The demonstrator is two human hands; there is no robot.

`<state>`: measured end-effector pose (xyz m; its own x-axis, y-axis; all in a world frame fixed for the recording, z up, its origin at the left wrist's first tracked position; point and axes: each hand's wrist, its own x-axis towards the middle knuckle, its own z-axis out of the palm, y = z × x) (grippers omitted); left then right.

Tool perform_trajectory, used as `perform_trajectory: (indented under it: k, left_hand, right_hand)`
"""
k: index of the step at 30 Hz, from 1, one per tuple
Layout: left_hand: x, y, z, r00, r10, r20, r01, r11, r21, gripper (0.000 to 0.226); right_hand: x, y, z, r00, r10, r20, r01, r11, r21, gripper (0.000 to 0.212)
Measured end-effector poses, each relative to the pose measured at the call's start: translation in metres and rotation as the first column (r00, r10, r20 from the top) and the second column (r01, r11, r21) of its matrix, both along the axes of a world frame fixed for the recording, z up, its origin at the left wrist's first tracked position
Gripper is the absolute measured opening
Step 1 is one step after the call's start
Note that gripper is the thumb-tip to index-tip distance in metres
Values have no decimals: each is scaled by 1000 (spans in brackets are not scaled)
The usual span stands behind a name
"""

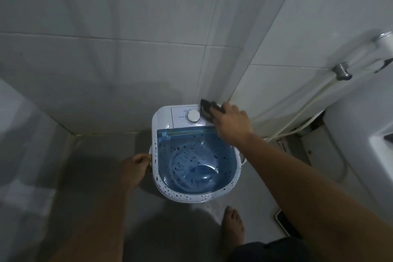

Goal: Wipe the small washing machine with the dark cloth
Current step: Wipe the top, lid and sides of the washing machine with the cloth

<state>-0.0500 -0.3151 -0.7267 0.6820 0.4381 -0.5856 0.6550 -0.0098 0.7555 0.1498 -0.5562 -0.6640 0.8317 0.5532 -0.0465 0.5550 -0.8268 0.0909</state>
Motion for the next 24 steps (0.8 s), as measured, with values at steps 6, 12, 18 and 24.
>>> perform_trajectory:
  k: [6,12,18,24]
  left_hand:
    - [3,-6,8,998,65,-7,-66,996,-61,16]
    - [5,-9,6,994,114,1,-113,984,-135,16]
    - [14,-9,3,983,184,12,-180,972,-151,22]
    - [14,-5,-1,989,148,20,-146,987,-64,23]
  right_hand:
    - [30,33,8,949,-277,-150,283,959,17,42]
    - [-61,-6,-31,1000,-8,17,4,976,219,48]
    - [-7,17,-16,993,-118,3,116,978,172,46]
    - [-8,18,-14,988,-152,-39,156,976,155,46]
